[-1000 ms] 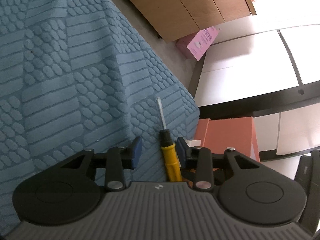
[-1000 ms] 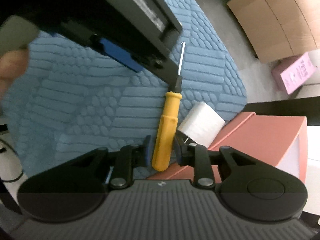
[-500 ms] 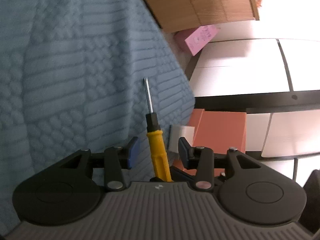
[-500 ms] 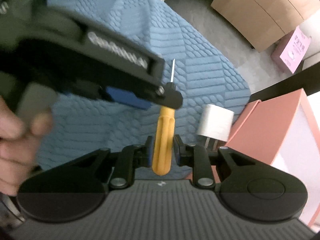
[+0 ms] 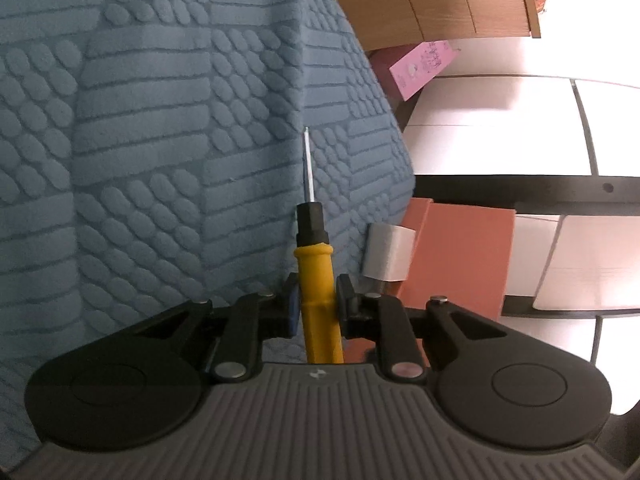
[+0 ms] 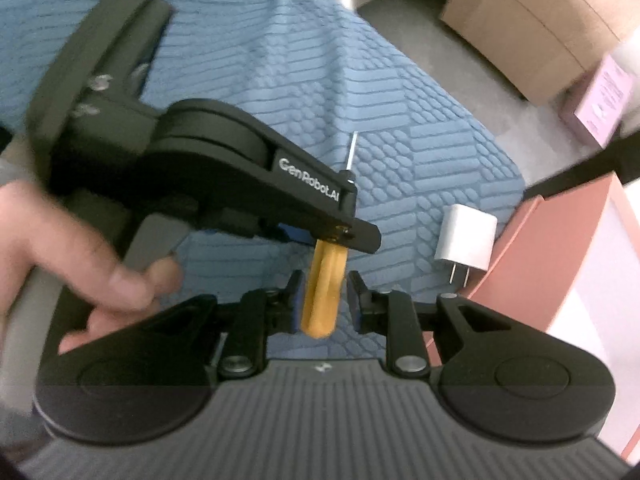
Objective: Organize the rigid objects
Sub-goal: 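Close right gripper on white prong charger while left tool holds screwdriver, then lift screwdriver with left tool while right tool lifts charger toward pink box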
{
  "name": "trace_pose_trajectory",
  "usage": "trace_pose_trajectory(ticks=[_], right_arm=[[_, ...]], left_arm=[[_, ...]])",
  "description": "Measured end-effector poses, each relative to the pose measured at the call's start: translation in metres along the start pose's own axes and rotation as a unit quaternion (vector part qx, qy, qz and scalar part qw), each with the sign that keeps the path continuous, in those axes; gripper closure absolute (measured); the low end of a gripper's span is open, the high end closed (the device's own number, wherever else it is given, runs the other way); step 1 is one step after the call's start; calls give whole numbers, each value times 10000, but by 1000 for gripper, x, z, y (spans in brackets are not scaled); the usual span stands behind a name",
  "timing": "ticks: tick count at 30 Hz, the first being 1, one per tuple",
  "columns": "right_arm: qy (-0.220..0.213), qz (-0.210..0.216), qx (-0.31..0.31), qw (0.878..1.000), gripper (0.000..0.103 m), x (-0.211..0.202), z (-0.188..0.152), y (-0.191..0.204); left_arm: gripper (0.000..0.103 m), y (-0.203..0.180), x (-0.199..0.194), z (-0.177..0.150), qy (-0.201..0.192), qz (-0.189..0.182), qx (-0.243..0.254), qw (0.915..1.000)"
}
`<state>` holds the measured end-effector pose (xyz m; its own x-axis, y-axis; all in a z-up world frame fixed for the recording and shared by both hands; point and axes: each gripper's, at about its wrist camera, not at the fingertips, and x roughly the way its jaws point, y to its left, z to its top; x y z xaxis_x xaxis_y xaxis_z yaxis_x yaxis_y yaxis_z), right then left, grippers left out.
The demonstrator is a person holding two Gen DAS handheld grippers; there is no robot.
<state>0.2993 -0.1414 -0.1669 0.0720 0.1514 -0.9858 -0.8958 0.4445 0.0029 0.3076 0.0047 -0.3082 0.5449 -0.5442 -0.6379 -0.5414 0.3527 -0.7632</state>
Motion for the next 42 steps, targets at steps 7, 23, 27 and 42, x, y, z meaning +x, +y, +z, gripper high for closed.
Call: trace_pose_trajectory(ticks=[7,23,27,42], right_arm=[[225,-958,-1358,9858,70,10,12,-12],[1193,-1699,-3626,9085,39,78,26,-15],[1401,-1708,-3562,9079,32,83,30,-22],[1174,-1407,-2295,9559,43,72,30,-27]], left_arm=[[82,2,-9,5,-35,137,282,9995],[82,0,-7,-1,13,249,458,9986],[82,-3,-4,-2,5,280,529,9982],[82,-13,-11,1,-175,531,1015,9933]])
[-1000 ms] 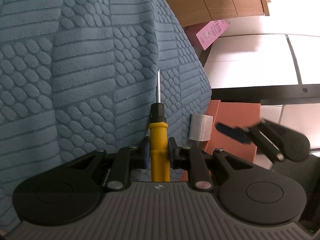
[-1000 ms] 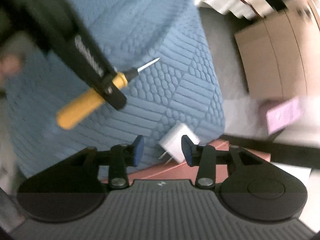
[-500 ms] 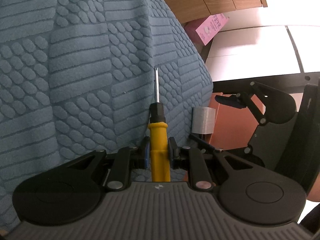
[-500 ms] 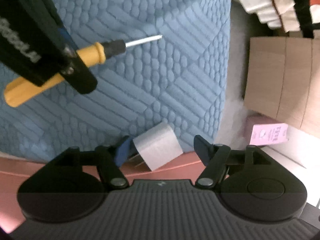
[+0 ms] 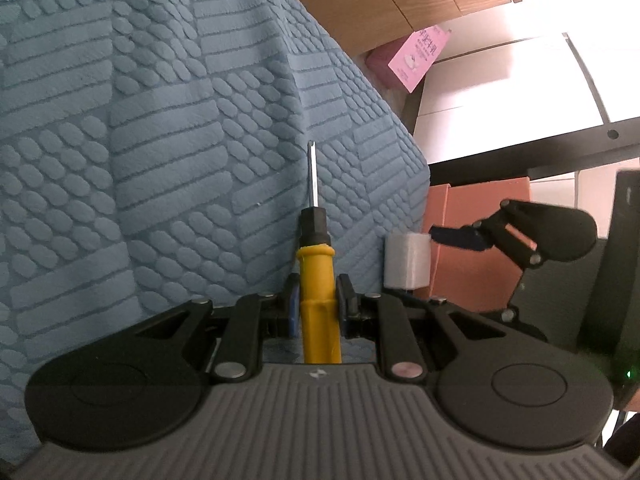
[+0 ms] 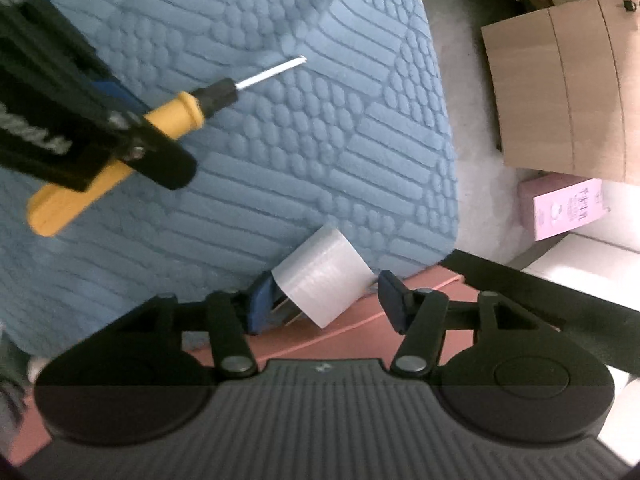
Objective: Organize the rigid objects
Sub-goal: 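Lift screwdriver with left tool while right tool lifts charger toward pink box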
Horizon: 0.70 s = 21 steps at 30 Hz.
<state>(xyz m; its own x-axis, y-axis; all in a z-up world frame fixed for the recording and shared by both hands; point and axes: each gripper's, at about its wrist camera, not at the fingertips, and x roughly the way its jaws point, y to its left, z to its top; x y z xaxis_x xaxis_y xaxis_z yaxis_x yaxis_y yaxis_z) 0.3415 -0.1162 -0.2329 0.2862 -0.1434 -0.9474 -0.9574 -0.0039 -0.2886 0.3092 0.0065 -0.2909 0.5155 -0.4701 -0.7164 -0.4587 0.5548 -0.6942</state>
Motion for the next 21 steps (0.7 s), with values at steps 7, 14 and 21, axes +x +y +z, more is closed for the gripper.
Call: trace_pose_trajectory(ticks=[7,14,21], right_arm=[[-553,-190,535,9969,43,-17,-6,13],[-1118,-193,1391,9838,43,-40,-13,22],[-1348,-50,2568,9570,43,-51,-20,35]], left_arm=[[82,2,-16,-4,-43,49,405,9992],[82,3,-31,-16,-75,273,896,9956],[82,8,-64,-30,-231,477,1351,9894]])
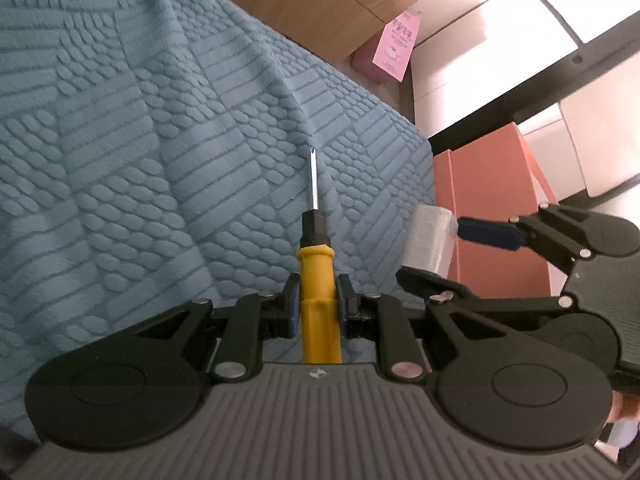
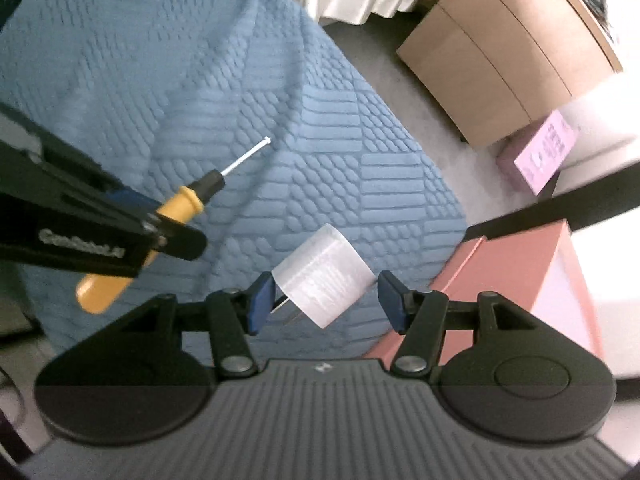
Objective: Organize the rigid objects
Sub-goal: 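Lift screwdriver with left tool while right tool lifts charger toward pink box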
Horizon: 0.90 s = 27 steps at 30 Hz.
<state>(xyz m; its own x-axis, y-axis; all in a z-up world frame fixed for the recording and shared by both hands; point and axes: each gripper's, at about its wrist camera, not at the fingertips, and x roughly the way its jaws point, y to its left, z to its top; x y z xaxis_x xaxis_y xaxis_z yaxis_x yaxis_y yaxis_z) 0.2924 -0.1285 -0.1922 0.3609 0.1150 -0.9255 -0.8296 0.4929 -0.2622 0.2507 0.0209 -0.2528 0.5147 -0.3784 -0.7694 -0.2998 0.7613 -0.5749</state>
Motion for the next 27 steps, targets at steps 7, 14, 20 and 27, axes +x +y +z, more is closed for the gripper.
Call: trace_pose_trajectory(ticks=[7,14,20,27], right_arm=[[-331,17,882,9955,43,-17,-13,13],[-601,206,1610,9849,43,-31,-34,27],[-827,411,1772,9798,43,-36,-43,51],[-1071,313,2217,9687,43,-41,-59,58]], left_arm=[[82,2,-19,-8,-109,33,150,9998],[82,10,-33,-16,-228,188,354,9989],[82,22,-40,-23,-420,382,431,9975],[82,24,-47,-26,-449,351,484,9972]])
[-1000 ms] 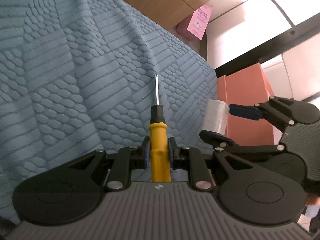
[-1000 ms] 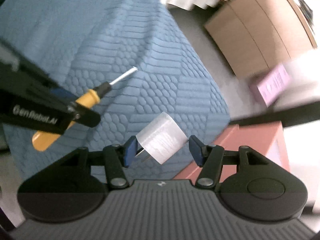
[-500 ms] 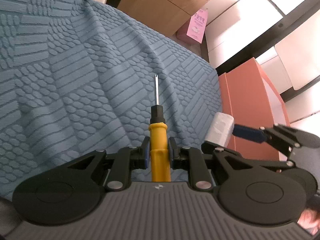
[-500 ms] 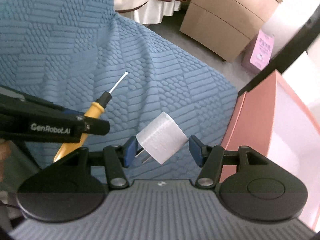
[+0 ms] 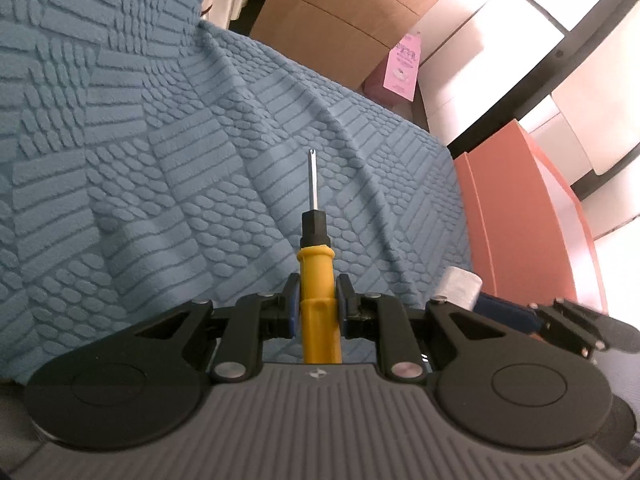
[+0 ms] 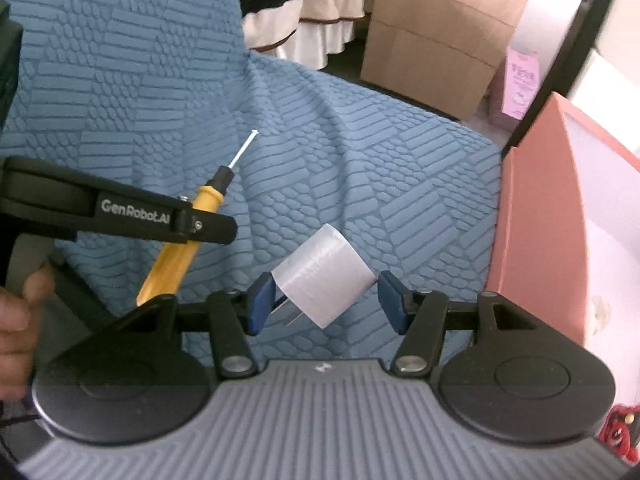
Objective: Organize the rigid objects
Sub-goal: 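Lift screwdriver with left tool while right tool lifts charger toward pink box, then lower screwdriver into box and open left gripper while right tool lowers charger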
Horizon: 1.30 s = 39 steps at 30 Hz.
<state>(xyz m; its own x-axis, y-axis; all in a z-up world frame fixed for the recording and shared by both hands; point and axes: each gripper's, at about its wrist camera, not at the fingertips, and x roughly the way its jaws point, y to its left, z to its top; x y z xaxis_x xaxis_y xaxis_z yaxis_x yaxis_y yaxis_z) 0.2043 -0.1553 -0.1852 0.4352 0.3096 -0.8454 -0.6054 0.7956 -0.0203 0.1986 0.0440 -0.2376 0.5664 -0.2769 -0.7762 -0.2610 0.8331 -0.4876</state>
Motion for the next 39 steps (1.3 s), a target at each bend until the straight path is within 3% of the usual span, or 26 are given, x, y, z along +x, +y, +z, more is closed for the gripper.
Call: trace_pose_trajectory(ticks=[2,7,16,21,30,39], right_arm=[[-73,-45,82,9999,44,-5,-3,-3],[-144,-69,71,9998,44,-22,-2,-13],[-438,-191,268,9985,44,-77,6,-30],[-705,-243,732,9945,43,-107,18,-49],[-1139,-550,827,9885,43,-164,28,-96],[-1445,-710,1137,9804,43,-199,12,-156]], left_arm=[[82,-2,0,2,41,-148,-45,9999],[82,-27,-15,5,-187,55,466,9987],[82,-60,-50,9,-207,8,474,9987],[82,-90,-74,23,-303,-138,579,9978],[82,-163,-102,43,-514,-482,832,9940],[82,-253,-92,32,-431,-665,1211,9895]])
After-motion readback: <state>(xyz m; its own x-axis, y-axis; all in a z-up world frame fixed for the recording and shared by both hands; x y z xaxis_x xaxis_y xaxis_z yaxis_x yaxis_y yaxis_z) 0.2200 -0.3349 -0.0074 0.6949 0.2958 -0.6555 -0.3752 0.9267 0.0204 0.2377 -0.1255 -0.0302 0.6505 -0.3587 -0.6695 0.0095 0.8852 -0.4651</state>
